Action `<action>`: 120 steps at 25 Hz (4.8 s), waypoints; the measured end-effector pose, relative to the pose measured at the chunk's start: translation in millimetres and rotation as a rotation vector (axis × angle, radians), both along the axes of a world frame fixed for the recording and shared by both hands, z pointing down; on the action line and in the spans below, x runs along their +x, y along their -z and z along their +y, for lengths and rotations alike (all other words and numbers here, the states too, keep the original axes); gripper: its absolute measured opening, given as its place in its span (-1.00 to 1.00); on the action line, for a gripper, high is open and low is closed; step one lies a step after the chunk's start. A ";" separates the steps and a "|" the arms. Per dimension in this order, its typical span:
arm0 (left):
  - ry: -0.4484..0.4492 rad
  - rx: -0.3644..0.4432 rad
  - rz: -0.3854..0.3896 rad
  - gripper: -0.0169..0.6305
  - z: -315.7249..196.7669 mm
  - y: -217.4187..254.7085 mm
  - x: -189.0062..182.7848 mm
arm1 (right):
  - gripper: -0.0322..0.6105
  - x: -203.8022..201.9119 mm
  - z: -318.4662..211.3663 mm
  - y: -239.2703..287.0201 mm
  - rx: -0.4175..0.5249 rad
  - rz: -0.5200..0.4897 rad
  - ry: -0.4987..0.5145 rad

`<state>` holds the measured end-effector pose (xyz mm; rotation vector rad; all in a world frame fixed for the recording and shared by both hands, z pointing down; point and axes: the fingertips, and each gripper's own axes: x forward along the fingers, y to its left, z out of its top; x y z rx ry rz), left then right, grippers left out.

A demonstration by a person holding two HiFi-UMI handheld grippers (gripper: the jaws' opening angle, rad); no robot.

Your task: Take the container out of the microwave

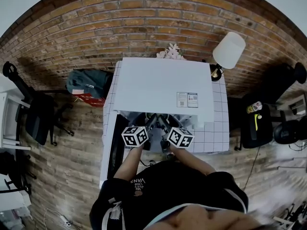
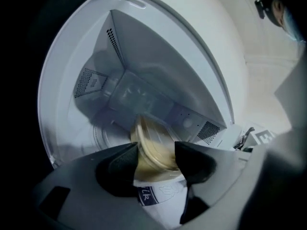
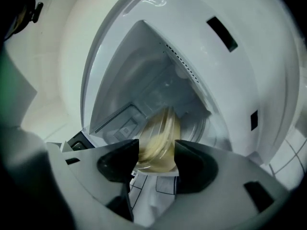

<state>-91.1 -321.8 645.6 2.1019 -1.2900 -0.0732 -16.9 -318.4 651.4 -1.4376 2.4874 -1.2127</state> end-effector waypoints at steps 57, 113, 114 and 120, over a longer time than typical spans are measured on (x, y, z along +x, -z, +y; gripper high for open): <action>0.038 0.032 -0.013 -0.19 170.9 31.5 16.2 | -0.22 15.7 153.6 33.9 0.074 -0.001 0.103; 0.302 -0.030 -0.031 -0.21 312.1 18.9 116.0 | -0.22 103.3 268.4 19.6 0.031 0.022 0.481; 0.303 -0.032 -0.032 -0.21 314.2 18.3 116.8 | -0.22 104.0 270.3 19.0 0.029 0.022 0.485; 0.317 -0.045 -0.038 -0.21 324.2 13.9 120.4 | -0.22 106.7 278.3 13.2 0.018 0.028 0.512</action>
